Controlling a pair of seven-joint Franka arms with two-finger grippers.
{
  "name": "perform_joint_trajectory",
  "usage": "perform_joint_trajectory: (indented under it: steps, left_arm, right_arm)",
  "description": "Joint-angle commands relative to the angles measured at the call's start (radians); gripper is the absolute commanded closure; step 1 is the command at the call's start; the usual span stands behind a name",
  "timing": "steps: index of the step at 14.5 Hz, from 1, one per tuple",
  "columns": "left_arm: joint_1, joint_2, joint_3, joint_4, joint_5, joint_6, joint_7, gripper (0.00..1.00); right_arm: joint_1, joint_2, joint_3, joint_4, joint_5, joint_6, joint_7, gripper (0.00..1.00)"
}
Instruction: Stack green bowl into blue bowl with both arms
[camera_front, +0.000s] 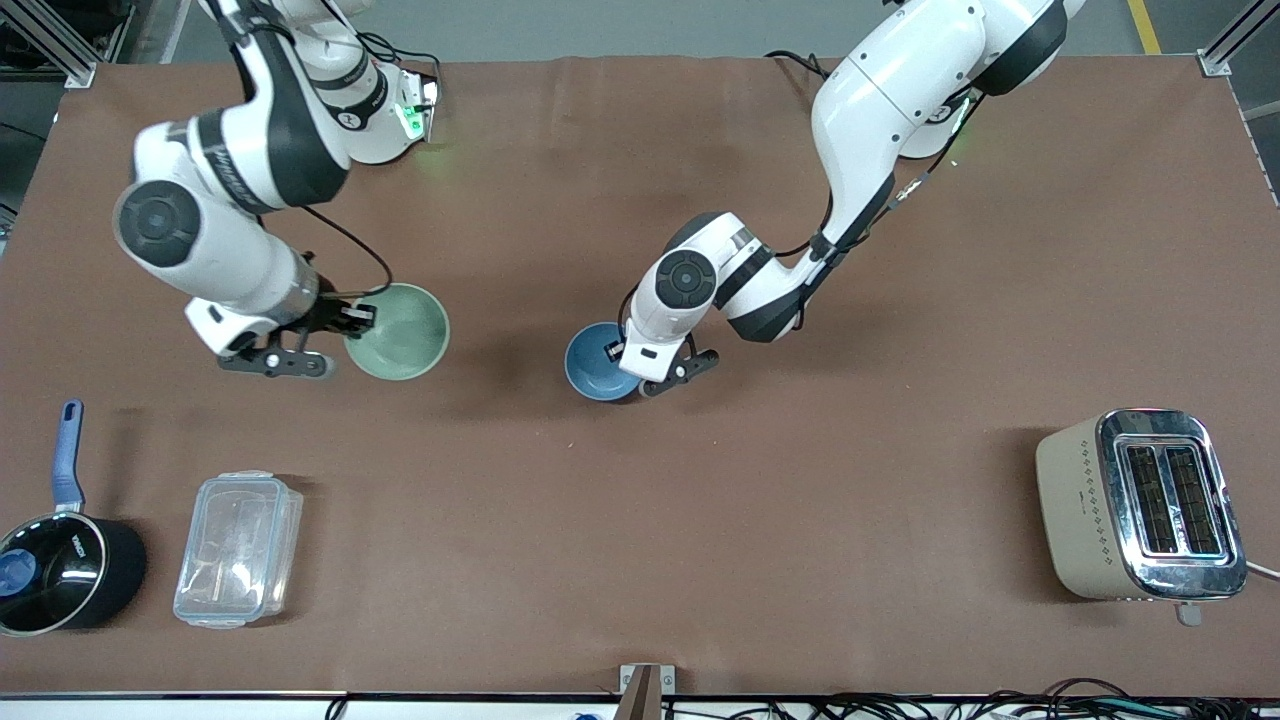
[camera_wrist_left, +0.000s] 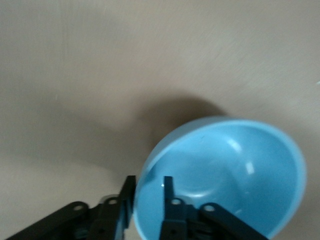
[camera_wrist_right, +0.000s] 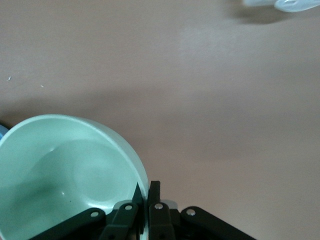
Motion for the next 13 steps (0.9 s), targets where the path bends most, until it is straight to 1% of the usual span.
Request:
perform_joint_trajectory:
  steps: [1,3,6,8,10,13]
  left_arm:
    - [0.031,-0.083,0.043,0.065,0.035,-0.095,-0.002,0.00]
    - [0.107,-0.167,0.043,0.099,0.035,-0.220,0.076,0.00]
    - [0.255,-0.293,0.042,0.104,0.034,-0.394,0.313,0.00]
    - [0.336,-0.355,0.043,0.104,0.035,-0.503,0.461,0.00]
    - [0.425,-0.424,0.043,0.104,0.034,-0.578,0.584,0.00]
    - [0.513,-0.504,0.040,0.105,0.034,-0.675,0.674,0.00]
  right_arm:
    - [0.000,0.027,0.024,0.015,0.016,0.025,0.049,1.00]
    - [0.042,0.054,0.026,0.007,0.017,0.065,0.121,1.00]
    - [0.165,0.119,0.026,0.013,0.040,0.183,0.305,1.00]
    - [0.211,0.159,0.027,0.014,0.045,0.252,0.362,1.00]
    - [0.257,0.210,0.027,0.016,0.045,0.338,0.436,1.00]
    - [0.300,0.248,0.033,0.018,0.045,0.403,0.500,1.00]
